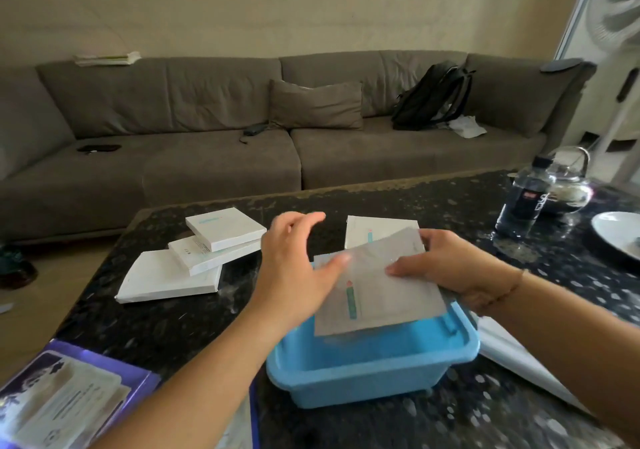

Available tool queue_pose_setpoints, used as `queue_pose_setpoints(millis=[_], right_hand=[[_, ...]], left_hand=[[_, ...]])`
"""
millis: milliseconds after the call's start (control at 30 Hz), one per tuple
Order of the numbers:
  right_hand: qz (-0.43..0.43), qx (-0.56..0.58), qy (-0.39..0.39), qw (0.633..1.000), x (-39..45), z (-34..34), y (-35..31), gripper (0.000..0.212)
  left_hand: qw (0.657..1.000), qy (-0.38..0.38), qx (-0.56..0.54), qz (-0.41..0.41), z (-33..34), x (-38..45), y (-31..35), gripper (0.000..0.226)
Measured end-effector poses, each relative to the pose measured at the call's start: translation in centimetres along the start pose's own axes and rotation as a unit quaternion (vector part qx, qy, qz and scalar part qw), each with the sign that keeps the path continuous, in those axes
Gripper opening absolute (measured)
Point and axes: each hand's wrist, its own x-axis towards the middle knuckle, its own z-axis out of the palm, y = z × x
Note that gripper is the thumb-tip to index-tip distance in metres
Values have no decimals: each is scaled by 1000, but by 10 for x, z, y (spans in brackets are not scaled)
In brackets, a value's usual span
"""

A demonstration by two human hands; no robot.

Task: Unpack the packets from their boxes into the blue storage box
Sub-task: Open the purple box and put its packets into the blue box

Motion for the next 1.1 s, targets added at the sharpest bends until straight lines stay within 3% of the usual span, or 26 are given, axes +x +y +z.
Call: queue_pose_setpoints(millis=[67, 133, 167, 267, 333, 433, 567, 667, 733, 867, 1000, 1100], right_hand=[[-24, 60, 12, 998, -16, -25, 0, 37], [-39, 141, 24, 989, -29, -44, 7, 35], [-41, 182, 27, 982, -35, -51, 12, 33], [-49, 255, 34, 965, -47, -68, 31, 40], [-61, 289, 47, 954, -53, -78, 44, 44], [-69, 336, 55, 938, -58, -100, 64, 41], [-44, 357, 120, 925, -60, -136, 99, 29], [-24, 297, 251, 921, -51, -161, 133, 22], [-1, 242, 289, 926, -42, -170, 156, 26], [69, 127, 310, 940, -25, -169, 193, 41], [101, -6, 279, 955, -17, -159, 207, 75], [93, -128, 273, 949, -14, -154, 207, 76]], left_hand=[[970, -39, -173, -166, 3, 4, 10, 92], [890, -131, -340, -273, 14, 6, 23, 111], [877, -158, -359, -279, 19, 5, 30, 107], [902, -145, -334, -231, 38, 8, 57, 73], [903, -176, -327, -215, 50, 11, 75, 70], [876, -251, -347, -223, 74, 13, 105, 48], [897, -284, -282, -187, 124, 27, 146, 38], [873, -357, -250, -220, 172, 45, 167, 40], [864, -401, -190, -238, 206, 54, 171, 40], [859, -453, -63, -228, 255, 58, 160, 34], [862, -468, 70, -182, 272, 57, 148, 39], [863, -466, 128, -149, 274, 56, 143, 41]])
